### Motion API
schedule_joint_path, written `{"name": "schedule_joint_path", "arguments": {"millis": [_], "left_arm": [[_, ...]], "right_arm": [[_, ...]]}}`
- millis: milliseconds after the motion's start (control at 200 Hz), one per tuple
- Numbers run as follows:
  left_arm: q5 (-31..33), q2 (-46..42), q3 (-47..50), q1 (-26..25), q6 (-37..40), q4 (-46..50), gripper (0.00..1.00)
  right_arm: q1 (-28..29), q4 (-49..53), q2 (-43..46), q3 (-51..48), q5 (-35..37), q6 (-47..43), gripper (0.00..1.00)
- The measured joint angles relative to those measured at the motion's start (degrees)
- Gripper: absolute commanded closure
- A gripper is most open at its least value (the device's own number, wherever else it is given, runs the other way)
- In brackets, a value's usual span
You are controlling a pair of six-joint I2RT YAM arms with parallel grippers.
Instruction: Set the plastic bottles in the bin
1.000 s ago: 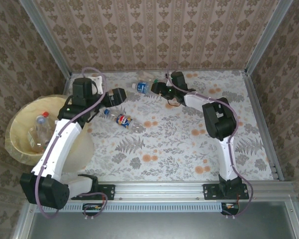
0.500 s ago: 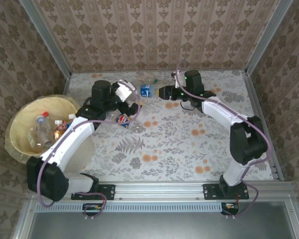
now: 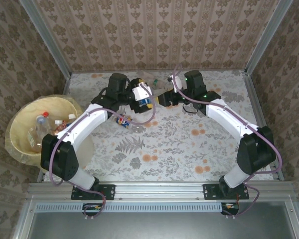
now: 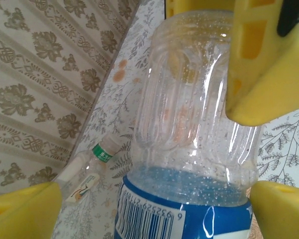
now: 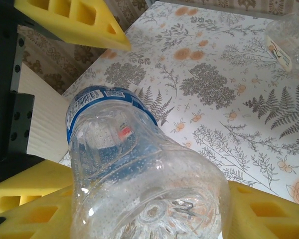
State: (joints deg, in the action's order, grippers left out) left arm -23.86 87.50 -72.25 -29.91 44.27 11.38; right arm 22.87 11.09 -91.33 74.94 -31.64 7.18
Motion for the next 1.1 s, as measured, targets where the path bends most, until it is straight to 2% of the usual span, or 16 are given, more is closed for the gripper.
{"name": "schedule_joint_path", "arguments": {"millis": [185, 415, 480, 545, 685, 775, 895, 1000, 1100], "left_arm": [[-1.0, 0.7, -0.1, -0.1, 0.9, 1.1, 0.12], [-0.4, 2.0, -0.1, -0.2, 1.3, 2.1, 0.33], [-0.6, 2.0, -0.1, -0.1, 1.1, 2.3, 0.35], [-0.8, 2.0, -0.1, 0.0, 0.8, 2.3, 0.4], [-1.6, 1.2, -0.1, 0.2, -0.9, 2.3, 0.4], [-1.3, -0.5, -0.1, 1.4, -4.1, 1.1, 0.43], [0.5, -4.1, -0.1, 4.3, -10.4, 0.5, 0.43], [6.1, -8.5, 0.1, 6.2, -17.6, 0.5, 0.43], [13.1, -14.1, 0.7, 6.3, -25.5, 1.0, 0.4]], "right_arm": [[0.1, -0.1, 0.0, 0.1, -0.9, 0.0, 0.48], [0.9, -0.2, 0.0, 1.0, -2.6, 0.1, 0.48], [0.9, -0.2, 0.1, 1.0, -2.6, 0.1, 0.46], [0.8, -0.3, 0.1, 1.0, -2.6, 0.2, 0.41], [0.8, -1.1, 0.5, 1.1, -3.2, 0.5, 0.18], [1.0, -1.9, 1.8, 1.0, -4.7, 1.5, 0.07], [1.8, -6.5, 6.0, -1.1, -5.9, 3.2, 0.0], [2.1, -13.2, 11.2, -5.2, -4.2, 5.1, 0.0], [2.0, -18.7, 15.2, -8.3, 0.6, 6.1, 0.0]]}}
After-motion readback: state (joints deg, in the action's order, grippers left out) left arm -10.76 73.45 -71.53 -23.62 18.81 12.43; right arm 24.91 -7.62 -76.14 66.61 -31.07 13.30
